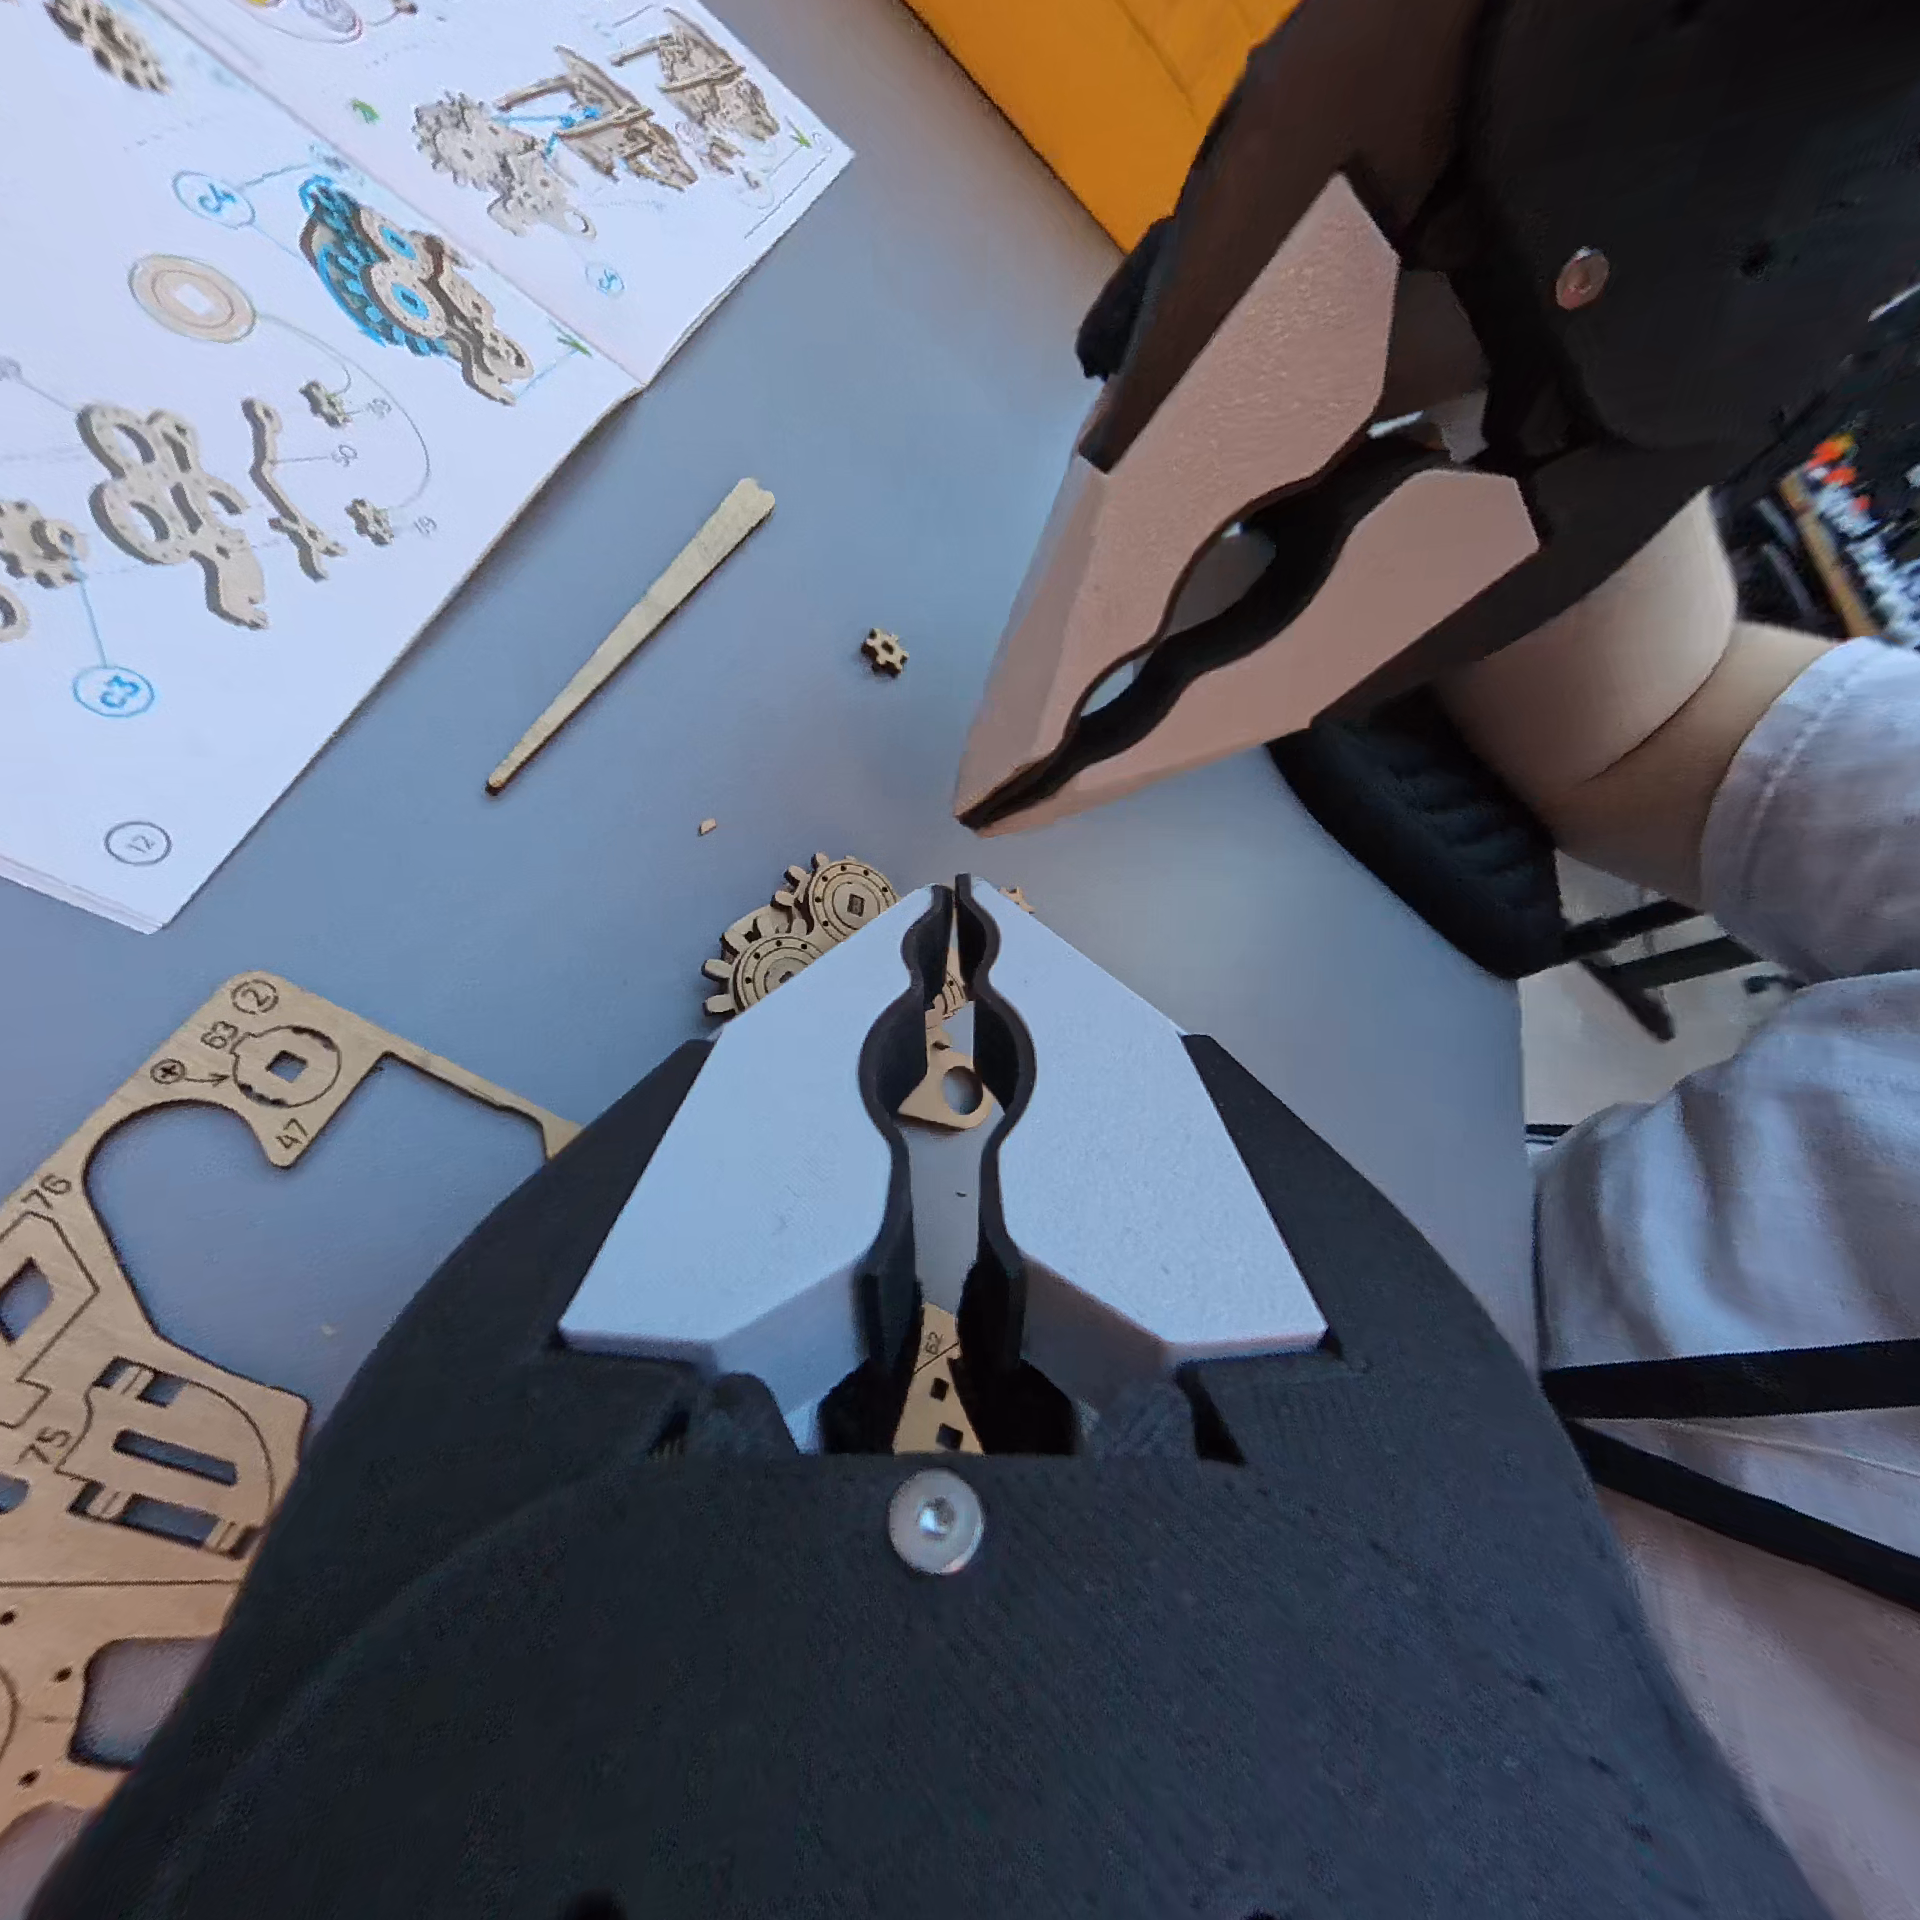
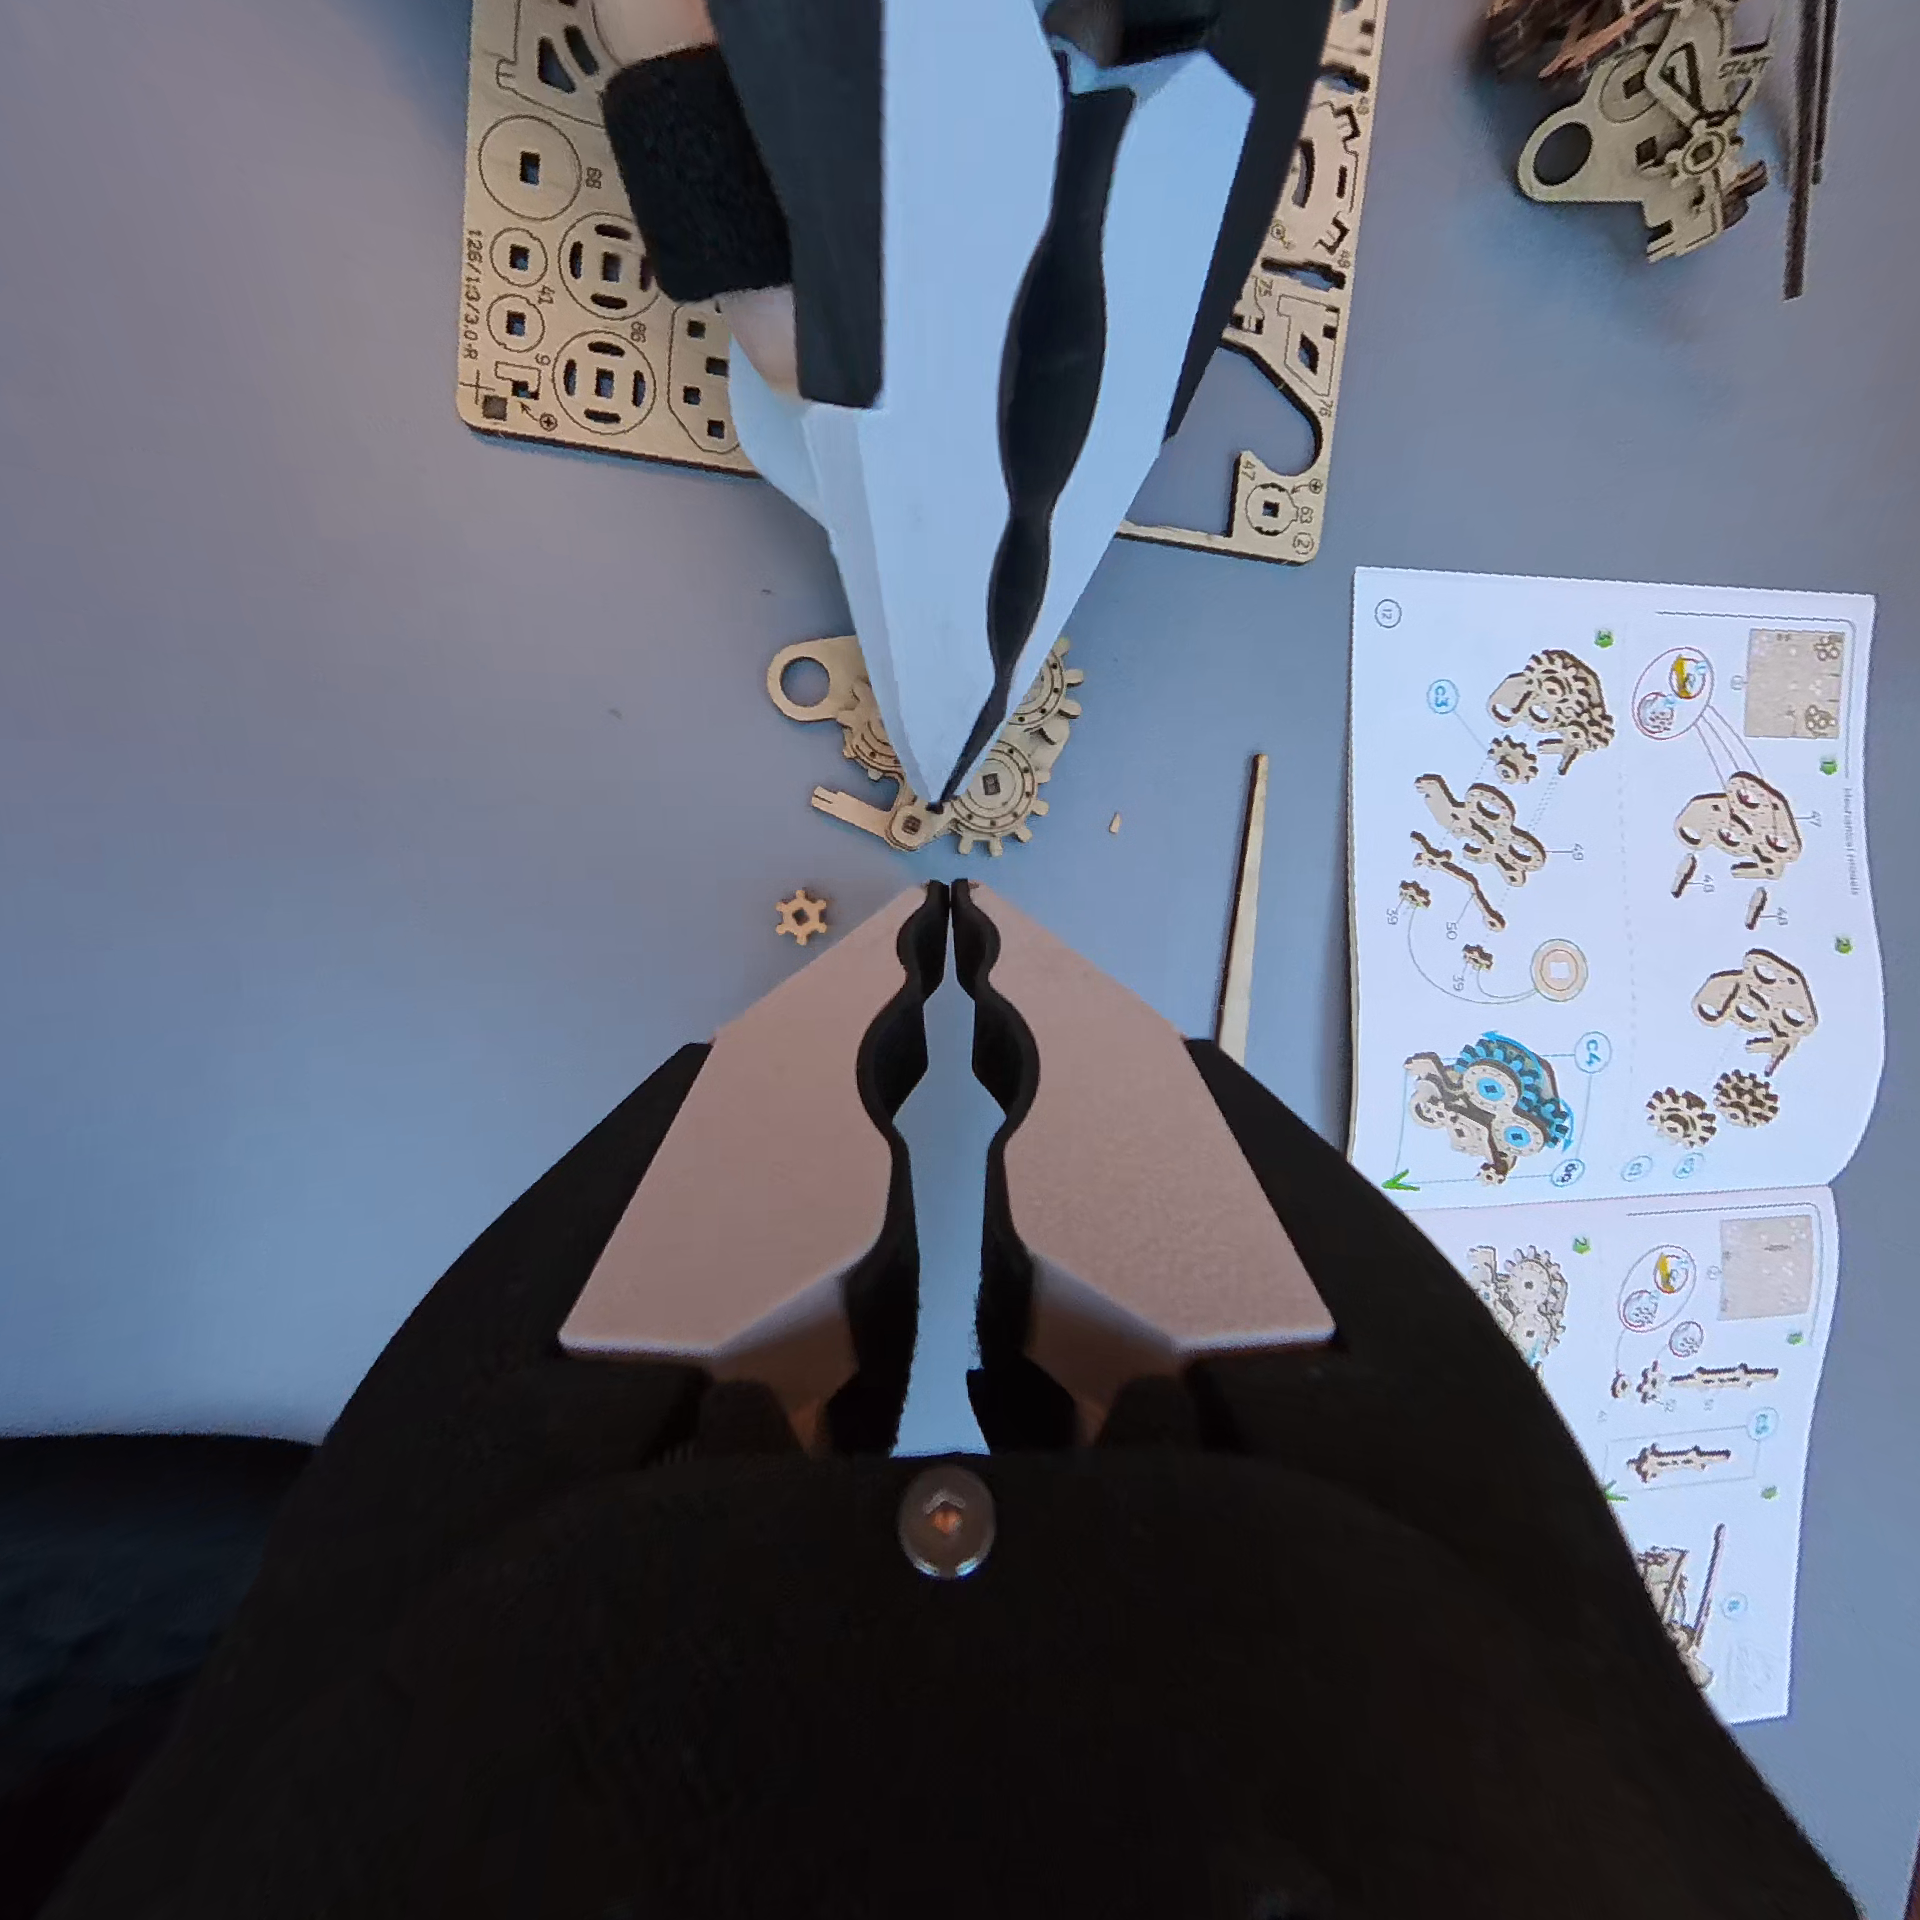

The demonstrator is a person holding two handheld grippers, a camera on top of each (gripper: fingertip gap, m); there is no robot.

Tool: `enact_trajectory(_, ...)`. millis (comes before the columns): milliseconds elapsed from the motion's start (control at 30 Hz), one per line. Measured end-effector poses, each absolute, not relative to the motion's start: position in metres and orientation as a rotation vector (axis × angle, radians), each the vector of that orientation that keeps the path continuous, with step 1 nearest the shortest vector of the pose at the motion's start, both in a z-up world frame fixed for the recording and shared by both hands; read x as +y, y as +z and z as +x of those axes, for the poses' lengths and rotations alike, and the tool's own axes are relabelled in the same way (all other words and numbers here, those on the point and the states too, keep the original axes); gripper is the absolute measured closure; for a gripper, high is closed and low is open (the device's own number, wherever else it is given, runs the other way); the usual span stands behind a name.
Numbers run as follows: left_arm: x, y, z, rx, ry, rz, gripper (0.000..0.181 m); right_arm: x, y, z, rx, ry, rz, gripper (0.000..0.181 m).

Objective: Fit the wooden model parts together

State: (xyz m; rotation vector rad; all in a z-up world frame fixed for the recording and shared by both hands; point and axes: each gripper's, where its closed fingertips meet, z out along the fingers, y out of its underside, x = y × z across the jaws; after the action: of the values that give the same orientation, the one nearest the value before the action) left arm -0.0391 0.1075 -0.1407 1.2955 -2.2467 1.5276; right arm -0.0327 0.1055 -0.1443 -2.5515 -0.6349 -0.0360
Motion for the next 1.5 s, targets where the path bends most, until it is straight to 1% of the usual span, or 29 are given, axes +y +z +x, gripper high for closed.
enact_trajectory(33,0.108,-0.14,-0.039,-2.32,1.528,1.277,0.181,0.105,-0.145,-0.031,-0.628,-0.033,-2.549,0.181)
enact_trajectory(133,0.116,-0.134,-0.034,-2.582,1.531,1.238,0.181,0.105,-0.145,-0.028,-0.618,-0.02,-2.542,0.181)
enact_trajectory(200,0.138,-0.134,-0.022,-2.88,1.454,1.294,0.181,0.104,-0.143,-0.024,-0.605,-0.03,-2.536,0.181)
enact_trajectory(333,0.188,-0.125,-0.007,-3.434,1.099,1.439,0.181,0.103,-0.139,-0.018,-0.567,-0.03,-2.521,0.18)
enact_trajectory(500,0.209,-0.113,-0.005,-3.807,0.737,1.376,0.181,0.1,-0.142,-0.015,-0.531,-0.02,-2.528,0.178)
enact_trajectory(567,0.209,-0.11,-0.005,-3.896,0.653,1.321,0.181,0.099,-0.143,-0.017,-0.527,-0.032,-2.532,0.176)
enact_trajectory(667,0.203,-0.112,-0.008,-3.881,0.713,1.286,0.181,0.098,-0.138,-0.018,-0.488,-0.074,-2.517,0.172)
enact_trajectory(800,0.204,-0.107,-0.009,-3.611,1.063,1.471,0.181,0.098,-0.129,-0.031,-0.353,-0.081,-2.416,0.165)
enact_trajectory(900,0.213,-0.095,-0.008,-3.498,1.219,1.581,0.181,0.089,-0.134,-0.041,-0.371,-0.143,-2.386,0.164)
enact_trajectory(1000,0.214,-0.091,-0.008,-3.467,1.279,1.601,0.181,0.085,-0.144,-0.052,-0.366,-0.058,-2.388,0.165)
enact_trajectory(1333,0.199,-0.098,-0.011,-3.439,1.309,1.514,0.181,0.09,-0.168,-0.055,-0.399,0.018,-2.432,0.166)
enact_trajectory(1367,0.196,-0.098,-0.012,-3.418,1.333,1.496,0.181,0.09,-0.168,-0.057,-0.392,0.049,-2.426,0.172)
enact_trajectory(1500,0.167,-0.093,-0.024,-3.29,1.557,1.24,0.179,0.09,-0.165,-0.053,-0.31,0.111,-2.43,0.172)
